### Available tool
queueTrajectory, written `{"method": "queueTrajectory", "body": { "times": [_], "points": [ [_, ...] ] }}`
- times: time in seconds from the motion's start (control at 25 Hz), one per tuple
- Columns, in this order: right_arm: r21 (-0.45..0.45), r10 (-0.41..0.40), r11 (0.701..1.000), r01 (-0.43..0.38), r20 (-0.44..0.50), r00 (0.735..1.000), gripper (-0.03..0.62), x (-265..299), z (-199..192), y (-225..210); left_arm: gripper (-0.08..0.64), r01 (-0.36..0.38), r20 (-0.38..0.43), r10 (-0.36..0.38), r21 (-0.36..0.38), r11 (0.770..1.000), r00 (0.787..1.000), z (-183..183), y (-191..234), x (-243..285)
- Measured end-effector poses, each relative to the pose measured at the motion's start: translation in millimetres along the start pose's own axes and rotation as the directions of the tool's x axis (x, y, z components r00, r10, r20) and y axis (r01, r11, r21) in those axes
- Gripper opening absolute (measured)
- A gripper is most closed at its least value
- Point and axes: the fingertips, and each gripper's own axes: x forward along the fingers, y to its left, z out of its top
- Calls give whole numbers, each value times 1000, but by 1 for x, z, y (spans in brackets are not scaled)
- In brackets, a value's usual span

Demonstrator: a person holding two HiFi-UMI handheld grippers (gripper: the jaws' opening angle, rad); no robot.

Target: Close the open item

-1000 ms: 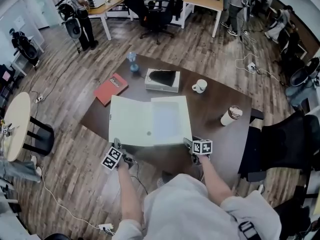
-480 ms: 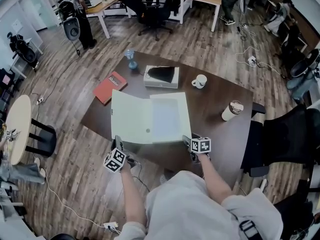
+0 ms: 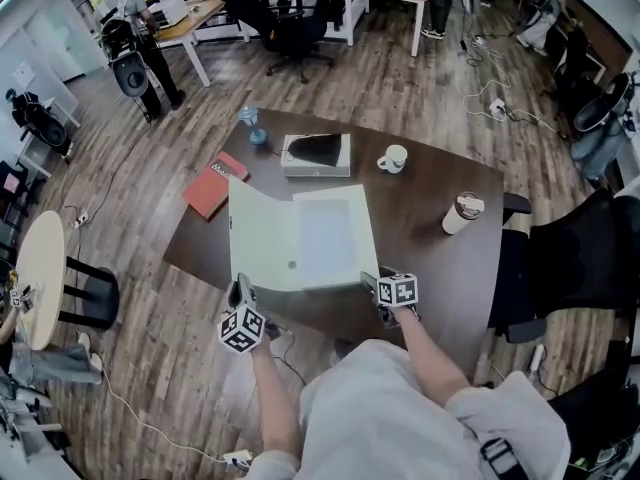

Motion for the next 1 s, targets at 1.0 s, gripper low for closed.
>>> {"method": "queueTrajectory", "body": {
  "times": [1.0],
  "points": [
    [-82,83,993,-90,-83,993,270,18,-18,58,8,126,-20,-126,338,933,992,4,-76,-12]
  ]
}}
